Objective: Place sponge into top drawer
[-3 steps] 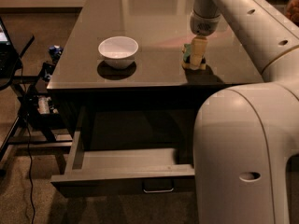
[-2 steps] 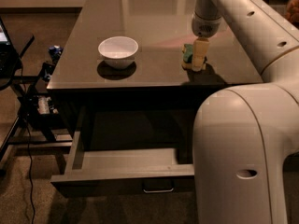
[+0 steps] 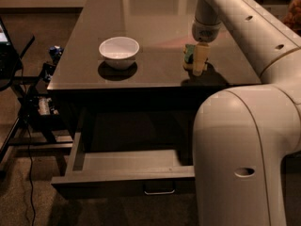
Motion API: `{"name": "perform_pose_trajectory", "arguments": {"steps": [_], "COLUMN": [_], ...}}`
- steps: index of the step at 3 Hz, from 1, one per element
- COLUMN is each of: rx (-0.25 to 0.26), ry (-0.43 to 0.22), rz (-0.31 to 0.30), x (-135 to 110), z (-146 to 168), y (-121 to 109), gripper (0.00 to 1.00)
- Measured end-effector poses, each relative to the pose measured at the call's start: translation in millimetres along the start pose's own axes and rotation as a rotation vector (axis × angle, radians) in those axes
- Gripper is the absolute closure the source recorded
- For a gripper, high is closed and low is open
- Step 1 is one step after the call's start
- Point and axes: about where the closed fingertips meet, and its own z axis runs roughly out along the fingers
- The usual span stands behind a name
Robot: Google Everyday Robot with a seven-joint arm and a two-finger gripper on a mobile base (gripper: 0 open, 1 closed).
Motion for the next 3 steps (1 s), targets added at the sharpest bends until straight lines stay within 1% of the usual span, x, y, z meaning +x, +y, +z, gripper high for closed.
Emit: {"name": "perform_pose_trajectory", "arguments": {"steps": [1, 2, 3], "rx": [-0.020, -0.020, -0.020], "ry": [-0.008, -0.008, -0.008], "rz": [-0.014, -0.014, -0.014], "x": [-2.6, -2.6, -2.6], "z": [4.2, 4.2, 4.2], "y": [5.5, 5.5, 5.4], "gripper": [0.00, 0.19, 0.42]}}
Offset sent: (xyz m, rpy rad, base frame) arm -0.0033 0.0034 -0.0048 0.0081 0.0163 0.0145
